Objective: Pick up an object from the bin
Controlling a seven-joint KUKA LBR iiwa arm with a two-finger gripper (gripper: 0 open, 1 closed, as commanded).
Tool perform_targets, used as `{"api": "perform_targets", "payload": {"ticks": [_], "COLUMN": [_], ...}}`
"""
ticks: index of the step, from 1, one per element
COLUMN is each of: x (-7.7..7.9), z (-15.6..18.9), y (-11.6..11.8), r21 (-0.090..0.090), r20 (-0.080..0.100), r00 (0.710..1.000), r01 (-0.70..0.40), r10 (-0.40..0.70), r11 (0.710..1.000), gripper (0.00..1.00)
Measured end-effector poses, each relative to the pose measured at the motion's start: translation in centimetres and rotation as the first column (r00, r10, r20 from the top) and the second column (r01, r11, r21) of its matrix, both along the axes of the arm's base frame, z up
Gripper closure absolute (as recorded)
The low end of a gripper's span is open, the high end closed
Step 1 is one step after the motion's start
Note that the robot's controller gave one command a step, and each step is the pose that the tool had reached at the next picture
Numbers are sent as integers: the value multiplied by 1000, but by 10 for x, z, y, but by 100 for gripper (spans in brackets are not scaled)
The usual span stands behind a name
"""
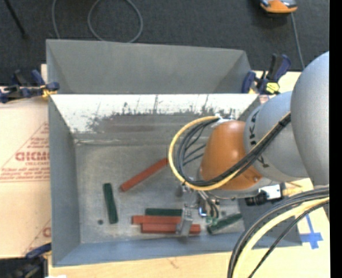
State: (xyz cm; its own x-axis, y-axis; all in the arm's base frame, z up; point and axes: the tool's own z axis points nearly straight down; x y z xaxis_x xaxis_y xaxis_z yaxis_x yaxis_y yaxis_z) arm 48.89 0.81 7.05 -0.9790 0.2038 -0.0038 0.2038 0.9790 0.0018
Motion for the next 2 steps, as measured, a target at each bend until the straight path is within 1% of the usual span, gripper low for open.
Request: {"api": "perform_targets", "payload": {"ticks": [1,2], "x": [-13,-12], "z": [0,2], "y": [4,4], "r21": [-2,-2], "r20": [-1,0], "r00": [1000,1000], "r01": [26,20], "r10": [-26,-20], "r11": [1000,1000], "gripper": [0,100]}}
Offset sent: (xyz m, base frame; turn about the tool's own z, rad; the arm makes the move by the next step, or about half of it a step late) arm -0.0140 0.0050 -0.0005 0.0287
